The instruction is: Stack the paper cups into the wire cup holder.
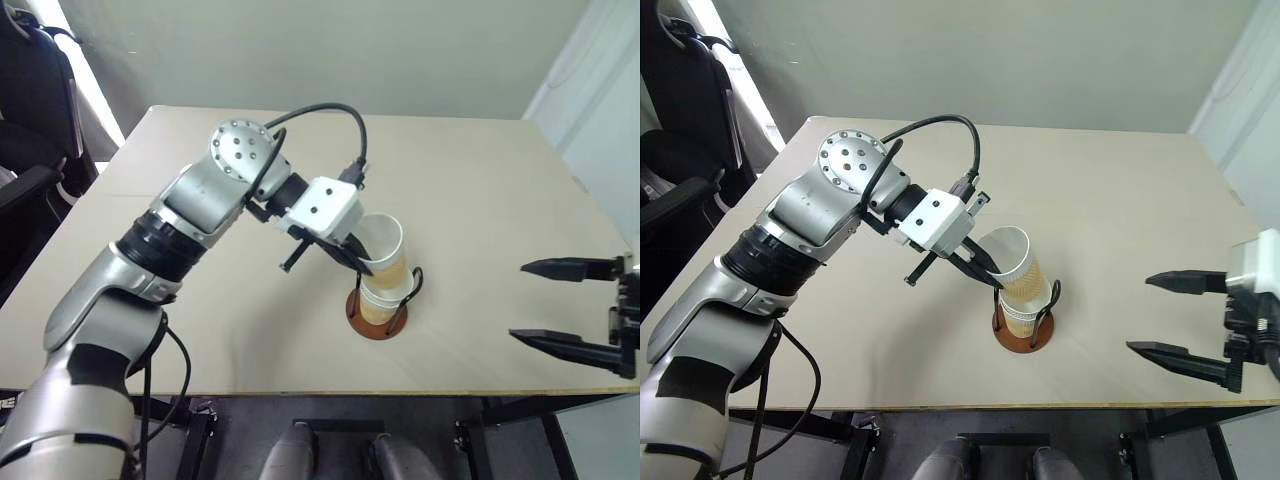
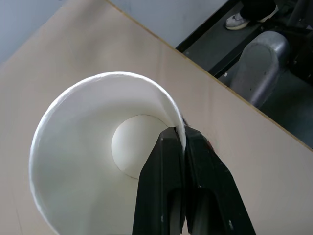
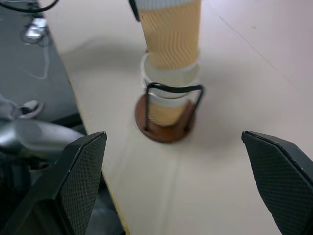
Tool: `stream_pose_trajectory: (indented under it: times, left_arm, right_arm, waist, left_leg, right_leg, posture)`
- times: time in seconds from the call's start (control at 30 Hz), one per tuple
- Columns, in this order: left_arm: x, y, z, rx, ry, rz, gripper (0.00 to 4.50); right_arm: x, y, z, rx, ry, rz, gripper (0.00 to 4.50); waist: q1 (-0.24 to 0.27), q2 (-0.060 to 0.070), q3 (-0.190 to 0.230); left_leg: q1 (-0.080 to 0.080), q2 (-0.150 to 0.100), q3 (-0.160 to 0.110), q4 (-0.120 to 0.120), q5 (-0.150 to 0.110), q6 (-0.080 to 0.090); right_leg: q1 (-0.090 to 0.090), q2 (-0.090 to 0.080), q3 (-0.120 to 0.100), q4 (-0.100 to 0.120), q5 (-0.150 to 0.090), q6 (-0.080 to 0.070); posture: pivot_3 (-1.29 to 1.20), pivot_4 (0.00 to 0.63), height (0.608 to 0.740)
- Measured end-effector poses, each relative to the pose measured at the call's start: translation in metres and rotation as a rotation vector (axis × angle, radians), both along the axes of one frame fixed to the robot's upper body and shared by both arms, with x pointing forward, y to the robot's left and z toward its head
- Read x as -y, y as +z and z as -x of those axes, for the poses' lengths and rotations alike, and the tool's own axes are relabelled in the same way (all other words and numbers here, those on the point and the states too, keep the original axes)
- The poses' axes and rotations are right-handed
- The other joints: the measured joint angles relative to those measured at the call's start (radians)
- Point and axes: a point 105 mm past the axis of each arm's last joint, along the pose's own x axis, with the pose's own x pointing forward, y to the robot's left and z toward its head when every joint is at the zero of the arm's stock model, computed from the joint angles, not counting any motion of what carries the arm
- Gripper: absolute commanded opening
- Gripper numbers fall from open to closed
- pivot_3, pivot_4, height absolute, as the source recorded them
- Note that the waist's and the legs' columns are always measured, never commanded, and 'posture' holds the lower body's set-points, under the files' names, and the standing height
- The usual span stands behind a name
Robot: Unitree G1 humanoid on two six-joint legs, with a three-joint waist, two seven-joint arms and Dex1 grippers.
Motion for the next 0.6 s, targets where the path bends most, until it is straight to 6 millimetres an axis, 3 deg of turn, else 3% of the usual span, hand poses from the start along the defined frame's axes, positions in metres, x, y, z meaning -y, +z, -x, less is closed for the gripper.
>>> stream_pose_trajectory:
  times: [0.37,0.47,0.6]
  left_arm:
    - [0.0002,-0.0099,-0.0100,0.018,-0.013,-0.033,0.01]
    - [0.0020,-0.0105,-0.0095,0.019,-0.020,-0.033,0.66]
    - [0.0025,-0.0106,-0.0091,0.022,-0.023,-0.035,2.03]
  right_arm:
    - [0.0012,-0.0012,0.0017,0.009,-0.013,-0.014,4.50]
    - [0.0011,-0.0022,0.0029,0.008,-0.015,-0.018,4.50]
    - [0.0023,-0.0015,0.0046,0.015,-0.024,-0.013,4.50]
  waist:
    - [0.000,0.000,0.000]
    - [0.000,0.000,0.000]
    - [0.000,0.000,0.000]
  left_leg:
    - [0.000,-0.001,0.000,0.000,0.000,0.001]
    - [0.000,-0.001,0.000,0.000,-0.001,0.001]
    - [0.000,-0.001,0.000,0.001,-0.001,0.001]
  right_leg:
    - [0.001,0.000,0.000,0.000,-0.001,0.002]
    - [0.001,0.000,0.000,0.000,-0.001,0.002]
    - [0.001,0.000,0.000,0.000,-0.002,0.003]
  posture:
    - [0.00,0.150,0.740]
    - [0.00,0.150,0.740]
    - [0.00,0.150,0.740]
